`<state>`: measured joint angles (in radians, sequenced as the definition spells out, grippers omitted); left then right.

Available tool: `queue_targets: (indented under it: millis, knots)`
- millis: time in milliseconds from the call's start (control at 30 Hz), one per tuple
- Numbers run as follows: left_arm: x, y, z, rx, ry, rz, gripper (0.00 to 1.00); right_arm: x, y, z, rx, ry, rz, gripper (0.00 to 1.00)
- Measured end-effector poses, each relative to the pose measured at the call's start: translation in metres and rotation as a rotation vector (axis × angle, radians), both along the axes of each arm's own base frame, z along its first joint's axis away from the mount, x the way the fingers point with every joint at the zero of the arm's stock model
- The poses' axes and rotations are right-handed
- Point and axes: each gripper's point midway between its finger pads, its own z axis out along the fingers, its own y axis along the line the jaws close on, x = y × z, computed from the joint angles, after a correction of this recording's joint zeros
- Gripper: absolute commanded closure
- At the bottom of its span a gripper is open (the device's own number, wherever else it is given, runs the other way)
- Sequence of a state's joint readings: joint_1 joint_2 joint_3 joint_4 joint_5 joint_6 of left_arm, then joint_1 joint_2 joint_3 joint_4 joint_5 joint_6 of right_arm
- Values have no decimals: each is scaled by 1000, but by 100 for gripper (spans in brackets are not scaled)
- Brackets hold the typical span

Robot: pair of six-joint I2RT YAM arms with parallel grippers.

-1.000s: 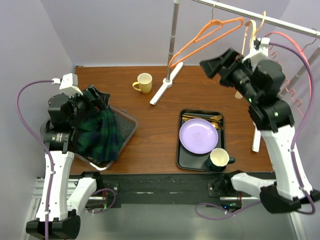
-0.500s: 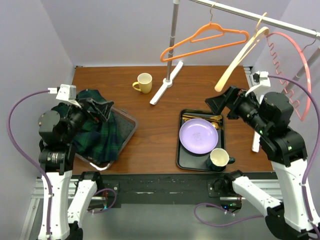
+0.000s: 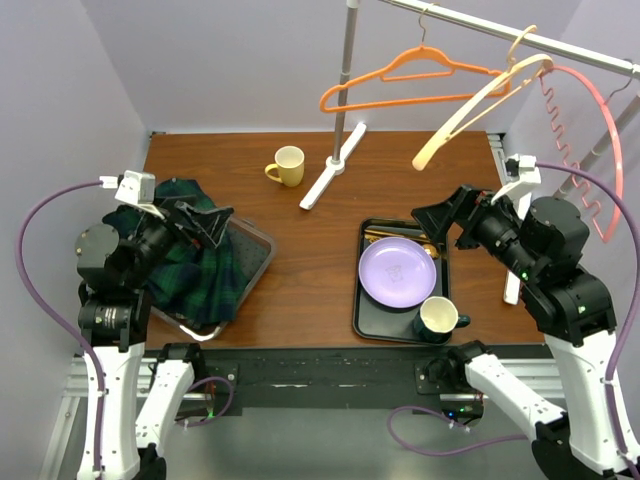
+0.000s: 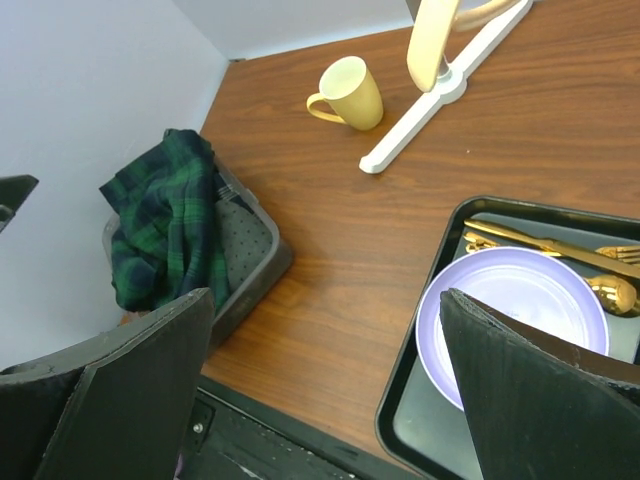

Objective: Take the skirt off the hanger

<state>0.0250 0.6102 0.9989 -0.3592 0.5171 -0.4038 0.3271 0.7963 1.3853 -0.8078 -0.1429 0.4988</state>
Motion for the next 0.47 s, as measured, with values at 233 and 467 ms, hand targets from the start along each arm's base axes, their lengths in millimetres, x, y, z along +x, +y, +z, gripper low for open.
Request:
queue_targets:
  millis: [233,467]
  knots:
    - [0,-2,-3,-7,1,-9,0,0,2,1,0,-9,16,1]
    - [-3,-3,-4,-20,1,-12,0,-2,4,-5,-2,-3,31,1]
